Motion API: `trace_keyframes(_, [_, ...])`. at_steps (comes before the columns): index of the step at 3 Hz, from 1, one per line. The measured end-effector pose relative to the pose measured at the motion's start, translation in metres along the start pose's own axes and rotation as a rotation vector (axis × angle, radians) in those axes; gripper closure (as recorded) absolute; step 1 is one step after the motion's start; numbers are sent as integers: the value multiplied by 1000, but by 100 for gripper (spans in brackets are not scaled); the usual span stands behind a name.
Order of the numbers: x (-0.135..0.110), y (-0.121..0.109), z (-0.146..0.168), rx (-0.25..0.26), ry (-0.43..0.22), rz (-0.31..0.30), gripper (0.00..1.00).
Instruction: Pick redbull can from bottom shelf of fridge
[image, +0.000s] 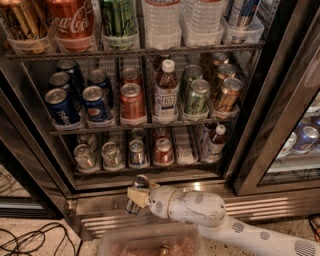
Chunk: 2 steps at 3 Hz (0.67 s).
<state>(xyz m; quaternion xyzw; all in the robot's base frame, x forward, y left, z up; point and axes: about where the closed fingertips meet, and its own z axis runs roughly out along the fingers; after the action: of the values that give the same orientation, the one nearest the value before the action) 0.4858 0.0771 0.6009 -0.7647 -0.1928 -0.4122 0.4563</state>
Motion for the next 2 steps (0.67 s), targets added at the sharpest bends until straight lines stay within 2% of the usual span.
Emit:
trace_keyframes(1, [0,0,0,0,0,0,100])
trace_keyframes(2, [-11,1,3,7,-17,3,100])
